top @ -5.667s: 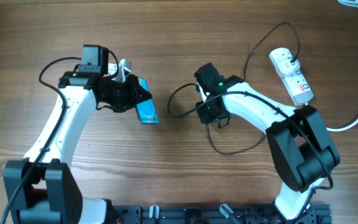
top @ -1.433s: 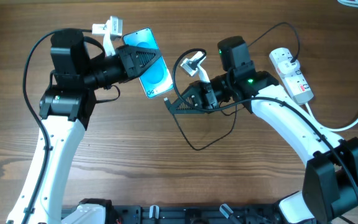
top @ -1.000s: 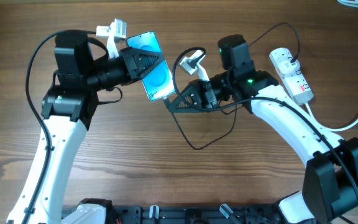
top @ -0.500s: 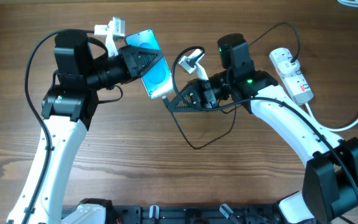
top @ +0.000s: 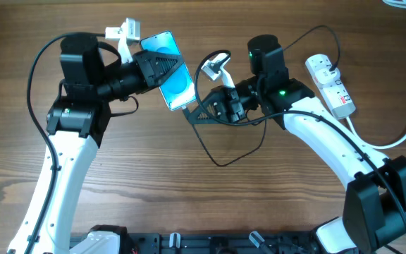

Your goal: Plug charger to phone and switch on socket

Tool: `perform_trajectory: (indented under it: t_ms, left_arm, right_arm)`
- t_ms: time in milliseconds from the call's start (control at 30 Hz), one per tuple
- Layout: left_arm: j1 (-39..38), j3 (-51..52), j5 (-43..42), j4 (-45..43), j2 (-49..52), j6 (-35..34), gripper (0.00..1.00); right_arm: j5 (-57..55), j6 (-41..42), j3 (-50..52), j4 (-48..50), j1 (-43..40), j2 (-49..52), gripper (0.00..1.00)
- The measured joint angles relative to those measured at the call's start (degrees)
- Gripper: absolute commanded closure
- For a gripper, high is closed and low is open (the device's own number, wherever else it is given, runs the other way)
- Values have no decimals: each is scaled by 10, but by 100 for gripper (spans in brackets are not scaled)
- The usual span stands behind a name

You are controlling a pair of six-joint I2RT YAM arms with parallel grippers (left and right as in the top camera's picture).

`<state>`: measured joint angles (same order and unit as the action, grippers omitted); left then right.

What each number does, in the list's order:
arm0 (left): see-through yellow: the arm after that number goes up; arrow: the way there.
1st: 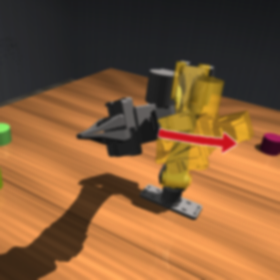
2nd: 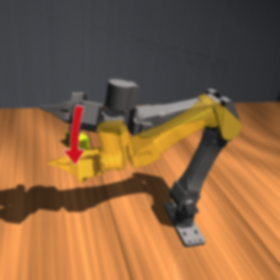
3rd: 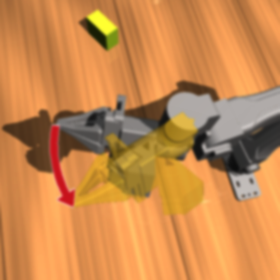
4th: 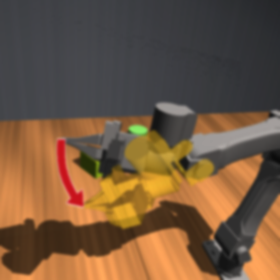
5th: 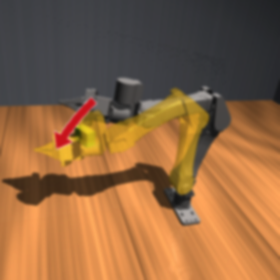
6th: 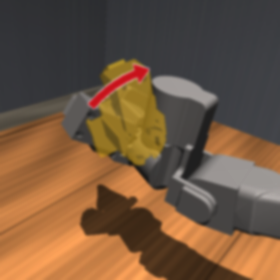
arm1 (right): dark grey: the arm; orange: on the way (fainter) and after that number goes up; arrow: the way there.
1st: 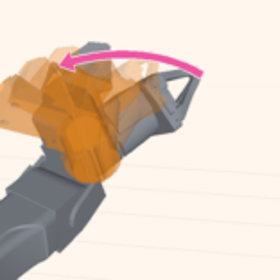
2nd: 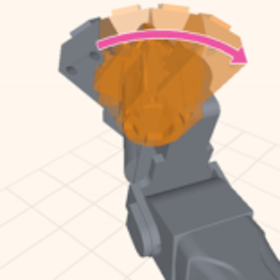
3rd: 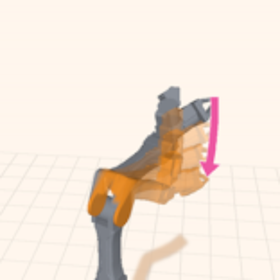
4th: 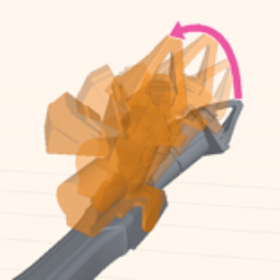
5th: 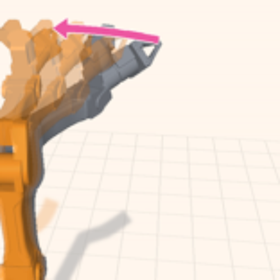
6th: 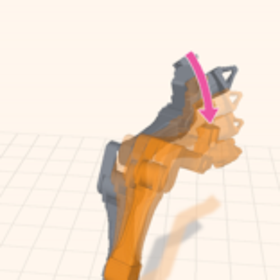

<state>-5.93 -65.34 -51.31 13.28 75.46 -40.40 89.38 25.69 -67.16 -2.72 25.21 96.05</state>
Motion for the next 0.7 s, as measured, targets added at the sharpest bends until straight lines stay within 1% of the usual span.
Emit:
perform_trajectory:
  t_ms: [100,200,333,533,700]
  left_arm:
    - [0,0,-1,-6,0,-20,96]
    - [1,0,-12,-8,0,-68,96]
    - [5,0,-38,-15,0,-111,96]
    - [33,0,-68,-18,0,-129,96]
    - [56,0,-87,-18,0,-132,96]
  right_arm:
    - [0,16,0,8,0,0,96]
    - [0,24,0,18,0,0,96]
    - [0,44,0,49,0,0,96]
    - [0,69,0,66,-1,-9,96]
    - [0,70,0,45,-3,-63,96]
